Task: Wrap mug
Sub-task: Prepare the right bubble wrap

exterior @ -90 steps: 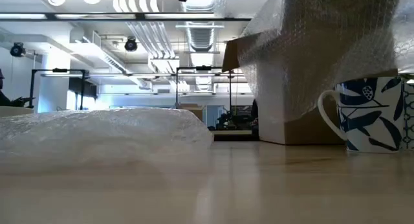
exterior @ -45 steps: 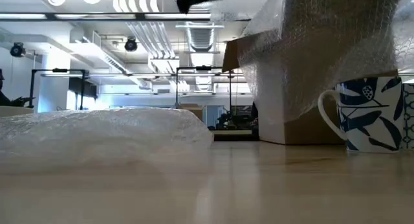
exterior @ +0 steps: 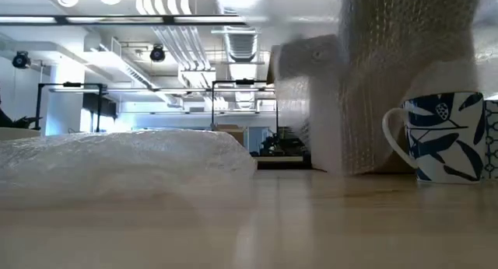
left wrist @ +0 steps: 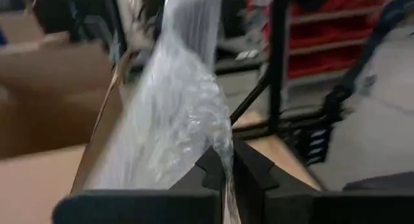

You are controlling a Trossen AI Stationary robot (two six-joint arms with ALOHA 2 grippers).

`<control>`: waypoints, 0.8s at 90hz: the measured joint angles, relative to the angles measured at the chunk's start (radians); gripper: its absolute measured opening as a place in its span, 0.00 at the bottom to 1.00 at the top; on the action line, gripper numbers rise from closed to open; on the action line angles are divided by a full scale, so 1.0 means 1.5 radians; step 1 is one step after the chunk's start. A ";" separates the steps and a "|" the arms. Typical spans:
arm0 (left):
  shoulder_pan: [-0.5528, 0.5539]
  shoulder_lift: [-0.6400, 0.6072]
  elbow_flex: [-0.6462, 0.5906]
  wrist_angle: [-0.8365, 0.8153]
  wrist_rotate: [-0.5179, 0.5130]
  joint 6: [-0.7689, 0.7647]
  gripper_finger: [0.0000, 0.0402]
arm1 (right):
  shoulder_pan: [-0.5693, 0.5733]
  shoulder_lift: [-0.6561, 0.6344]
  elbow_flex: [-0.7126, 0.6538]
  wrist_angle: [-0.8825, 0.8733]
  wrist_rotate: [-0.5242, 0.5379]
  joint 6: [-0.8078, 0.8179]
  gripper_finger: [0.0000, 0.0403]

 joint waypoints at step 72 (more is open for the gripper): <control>-0.212 -0.065 0.191 -0.323 -0.400 -0.134 0.00 | -0.233 -0.001 -0.018 -0.044 -0.177 0.297 0.00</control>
